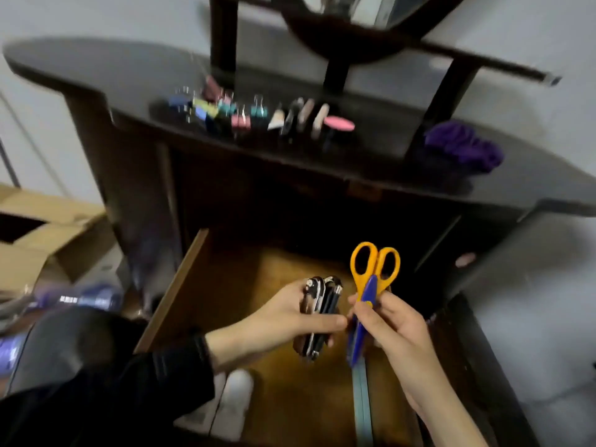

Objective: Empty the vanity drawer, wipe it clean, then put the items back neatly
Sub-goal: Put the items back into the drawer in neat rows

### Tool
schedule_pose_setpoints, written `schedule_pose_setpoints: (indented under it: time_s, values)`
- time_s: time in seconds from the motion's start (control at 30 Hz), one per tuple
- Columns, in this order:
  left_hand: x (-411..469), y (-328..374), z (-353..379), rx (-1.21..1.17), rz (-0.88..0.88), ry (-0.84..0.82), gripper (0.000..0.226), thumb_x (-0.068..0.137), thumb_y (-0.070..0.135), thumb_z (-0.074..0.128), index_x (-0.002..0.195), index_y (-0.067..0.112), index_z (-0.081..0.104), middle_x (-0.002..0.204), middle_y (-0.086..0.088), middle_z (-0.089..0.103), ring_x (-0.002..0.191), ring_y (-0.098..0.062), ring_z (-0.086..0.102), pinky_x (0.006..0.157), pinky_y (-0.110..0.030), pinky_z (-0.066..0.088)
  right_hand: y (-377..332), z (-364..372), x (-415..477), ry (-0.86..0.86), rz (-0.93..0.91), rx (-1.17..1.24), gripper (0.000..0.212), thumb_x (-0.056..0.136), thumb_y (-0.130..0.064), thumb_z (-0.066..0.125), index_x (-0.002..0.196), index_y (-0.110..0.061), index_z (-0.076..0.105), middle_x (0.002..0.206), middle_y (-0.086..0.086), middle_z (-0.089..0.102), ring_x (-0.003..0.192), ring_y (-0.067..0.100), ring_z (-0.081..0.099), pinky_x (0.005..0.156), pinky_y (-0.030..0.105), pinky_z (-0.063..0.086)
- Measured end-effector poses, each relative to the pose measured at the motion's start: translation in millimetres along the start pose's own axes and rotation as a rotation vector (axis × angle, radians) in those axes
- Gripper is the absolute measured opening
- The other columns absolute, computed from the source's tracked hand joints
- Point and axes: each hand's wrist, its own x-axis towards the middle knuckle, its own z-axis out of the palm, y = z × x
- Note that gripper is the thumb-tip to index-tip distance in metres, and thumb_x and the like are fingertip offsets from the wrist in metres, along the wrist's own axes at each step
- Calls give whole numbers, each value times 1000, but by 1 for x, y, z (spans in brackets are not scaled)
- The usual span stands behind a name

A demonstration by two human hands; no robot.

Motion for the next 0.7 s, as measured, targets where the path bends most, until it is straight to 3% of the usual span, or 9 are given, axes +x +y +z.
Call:
schedule_pose_setpoints:
  time_s: [0.07, 0.13, 0.23, 0.33, 0.4, 0.57, 0.7]
  values:
    - [-1, -29, 1, -11, -113, -3, 25, 87, 22, 76, 104, 7, 66, 91, -12, 72, 82, -26, 70, 70, -35, 58, 29, 5, -2, -20, 122, -27, 17, 89, -43, 66, 91, -28, 74, 88, 4, 71, 89, 20, 71, 74, 28, 58]
    - [0, -53, -1, -39, -220, -26, 32, 86, 25, 77, 113, 11, 66, 103, -13, 73, 90, -31, 71, 70, -38, 60, 52, 9, 2, -28, 194, -31, 12, 91, -36, 69, 90, -27, 76, 87, 1, 74, 84, 15, 72, 66, 23, 56]
    - [4, -81, -5, -26, -290, 13, 38, 79, 26, 83, 112, 16, 67, 106, -18, 73, 97, -47, 68, 79, -59, 56, 83, 11, 10, 0, 267, -24, 7, 94, -22, 71, 91, -18, 76, 88, 4, 75, 85, 16, 73, 66, 24, 57]
    - [8, -94, -10, -3, -315, 64, 35, 71, 19, 86, 102, 17, 69, 95, -15, 74, 82, -33, 71, 77, -52, 57, 100, 12, 16, -15, 337, -8, 14, 93, -21, 72, 105, -13, 73, 96, 5, 77, 93, 20, 74, 73, 31, 61]
    - [10, -97, -12, 10, -334, 58, 36, 70, 16, 87, 100, 16, 67, 89, -17, 73, 76, -33, 69, 74, -51, 56, 103, 13, 21, -23, 358, -2, 18, 95, -24, 71, 111, -16, 71, 102, 3, 77, 94, 18, 74, 74, 32, 62]
    - [13, -100, -14, 141, -302, 21, 32, 72, 3, 83, 92, 14, 61, 72, -4, 73, 60, -16, 68, 57, -25, 53, 100, 2, 37, 146, 334, 53, 26, 98, -27, 65, 123, -32, 59, 102, -2, 75, 72, 17, 70, 55, 27, 56]
    - [14, -99, -20, 254, -283, 14, 30, 73, 0, 83, 92, 10, 61, 72, -2, 73, 63, -14, 68, 62, -28, 55, 96, -8, 50, -43, 291, -185, 24, 101, -21, 62, 124, -24, 63, 91, -1, 72, 68, 15, 65, 51, 25, 51]
